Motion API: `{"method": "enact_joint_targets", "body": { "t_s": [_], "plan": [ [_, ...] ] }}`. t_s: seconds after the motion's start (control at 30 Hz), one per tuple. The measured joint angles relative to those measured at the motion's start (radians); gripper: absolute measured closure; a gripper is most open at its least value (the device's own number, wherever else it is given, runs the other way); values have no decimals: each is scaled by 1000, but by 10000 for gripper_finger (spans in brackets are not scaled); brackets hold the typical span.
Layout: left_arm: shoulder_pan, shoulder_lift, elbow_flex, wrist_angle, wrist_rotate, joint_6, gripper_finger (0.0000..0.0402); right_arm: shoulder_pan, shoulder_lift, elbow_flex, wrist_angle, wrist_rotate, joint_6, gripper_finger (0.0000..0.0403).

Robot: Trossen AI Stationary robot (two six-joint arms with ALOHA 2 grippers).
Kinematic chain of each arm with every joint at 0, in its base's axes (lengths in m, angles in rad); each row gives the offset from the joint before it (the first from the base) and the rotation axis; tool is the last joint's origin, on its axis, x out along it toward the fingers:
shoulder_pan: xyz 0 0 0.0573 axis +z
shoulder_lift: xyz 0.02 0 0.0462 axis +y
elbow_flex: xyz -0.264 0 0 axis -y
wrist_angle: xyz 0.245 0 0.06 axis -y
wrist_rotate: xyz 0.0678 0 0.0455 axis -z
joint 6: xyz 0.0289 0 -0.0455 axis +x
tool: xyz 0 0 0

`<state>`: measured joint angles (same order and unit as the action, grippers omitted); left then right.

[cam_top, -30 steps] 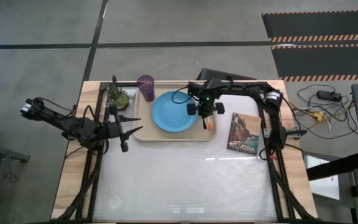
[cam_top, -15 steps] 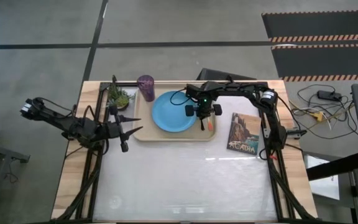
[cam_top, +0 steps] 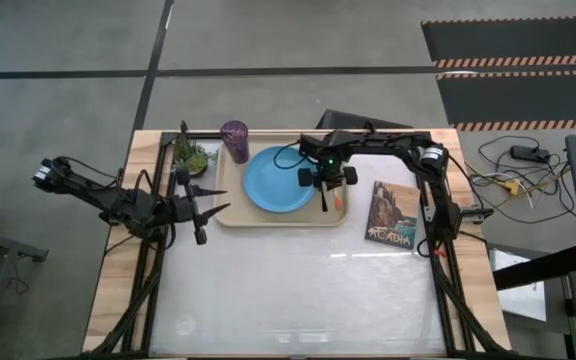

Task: Pick and place plate/cup/fork/spoon on tray
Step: Put the black spoon on the brown tray to the right of the blue plate

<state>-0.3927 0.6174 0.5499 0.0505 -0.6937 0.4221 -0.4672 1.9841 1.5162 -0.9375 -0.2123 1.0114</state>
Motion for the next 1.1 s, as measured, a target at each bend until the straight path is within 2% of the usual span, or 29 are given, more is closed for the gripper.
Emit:
{"method": "enact_joint_targets", "body": {
  "t_s": [0.2, 0.37, 0.53, 0.67, 0.8, 1.1],
  "plan": [
    [0, 2, 0, -1, 0, 0, 278, 0, -33, 0, -5, -53, -8, 247],
    [0, 3, 0, -1, 0, 0, 278, 2, -83, 0, -79, -40, -53, 245],
    [0, 8, 0, -2, 0, -4, 278, 28, -111, -2, -149, 4, -200, 279],
    [0, 11, 0, -9, 1, -22, 278, 72, -112, -24, -147, 15, -309, 331],
    [0, 13, 0, -9, 0, -23, 278, 112, -112, -57, -93, 111, -328, 385],
    [0, 17, 0, -7, 1, -24, 278, 150, -112, -67, -14, 205, -347, 394]
  ]
}}
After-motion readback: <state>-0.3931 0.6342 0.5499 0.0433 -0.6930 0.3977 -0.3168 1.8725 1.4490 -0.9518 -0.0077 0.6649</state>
